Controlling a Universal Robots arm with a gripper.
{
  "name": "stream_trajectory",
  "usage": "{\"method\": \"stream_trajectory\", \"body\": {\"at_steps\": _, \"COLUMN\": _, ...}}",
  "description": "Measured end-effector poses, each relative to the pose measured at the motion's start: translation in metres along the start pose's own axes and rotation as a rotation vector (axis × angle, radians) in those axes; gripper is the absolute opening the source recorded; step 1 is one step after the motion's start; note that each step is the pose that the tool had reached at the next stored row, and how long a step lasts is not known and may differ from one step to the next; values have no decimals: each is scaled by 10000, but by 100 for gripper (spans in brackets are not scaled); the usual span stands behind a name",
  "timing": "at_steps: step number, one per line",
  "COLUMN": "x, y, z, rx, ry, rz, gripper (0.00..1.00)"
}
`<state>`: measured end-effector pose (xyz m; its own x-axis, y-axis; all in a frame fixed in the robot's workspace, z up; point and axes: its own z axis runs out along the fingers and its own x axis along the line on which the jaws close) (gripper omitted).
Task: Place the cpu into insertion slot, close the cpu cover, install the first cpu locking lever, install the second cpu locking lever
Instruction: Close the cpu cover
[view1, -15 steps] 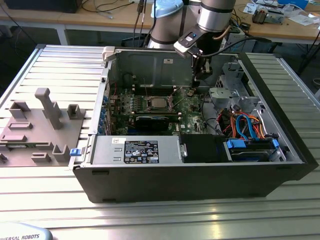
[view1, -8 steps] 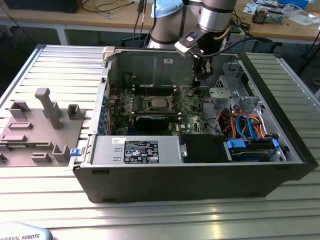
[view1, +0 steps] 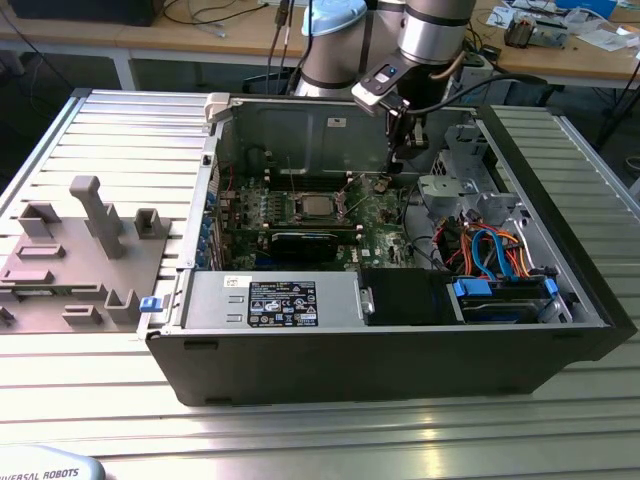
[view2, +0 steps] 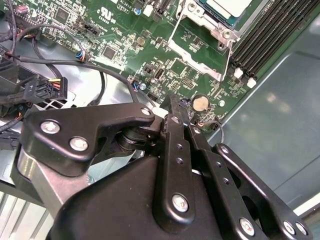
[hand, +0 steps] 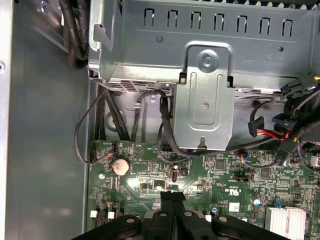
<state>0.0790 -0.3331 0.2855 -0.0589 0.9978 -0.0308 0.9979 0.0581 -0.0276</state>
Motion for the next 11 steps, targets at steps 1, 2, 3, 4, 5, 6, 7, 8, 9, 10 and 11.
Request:
{"method": "stream_trajectory", "body": {"at_steps": 1, "x": 0, "y": 5, "z": 0, "rx": 0, "ry": 0, "rz": 0, "gripper": 11}}
{"method": "stream_trajectory", "body": {"at_steps": 2, "x": -1, "y": 8, "z": 0, "rx": 0, "ry": 0, "rz": 1, "gripper": 11}}
{"method": "stream_trajectory", "body": {"at_steps": 3, "x": -1, "y": 12, "z": 0, "rx": 0, "ry": 0, "rz": 0, "gripper": 11}}
{"method": "stream_trajectory", "body": {"at_steps": 4, "x": -1, "y": 22, "z": 0, "rx": 0, "ry": 0, "rz": 0, "gripper": 11}}
{"method": "stream_trajectory", "body": {"at_steps": 5, "x": -2, "y": 27, "z": 0, "rx": 0, "ry": 0, "rz": 0, "gripper": 11}}
{"method": "stream_trajectory", "body": {"at_steps": 6, "x": -2, "y": 32, "z": 0, "rx": -1, "ry": 0, "rz": 0, "gripper": 11}}
{"method": "stream_trajectory", "body": {"at_steps": 7, "x": -2, "y": 36, "z": -1, "rx": 0, "ry": 0, "rz": 0, "gripper": 11}}
{"method": "stream_trajectory", "body": {"at_steps": 8, "x": -2, "y": 40, "z": -1, "rx": 0, "ry": 0, "rz": 0, "gripper": 11}}
{"method": "stream_trajectory", "body": {"at_steps": 9, "x": -3, "y": 44, "z": -1, "rx": 0, "ry": 0, "rz": 0, "gripper": 11}}
{"method": "stream_trajectory", "body": {"at_steps": 10, "x": -3, "y": 48, "z": 0, "rx": 0, "ry": 0, "rz": 0, "gripper": 11}}
{"method": "stream_trajectory", "body": {"at_steps": 11, "x": -3, "y": 52, "z": 1, "rx": 0, "ry": 1, "rz": 1, "gripper": 11}}
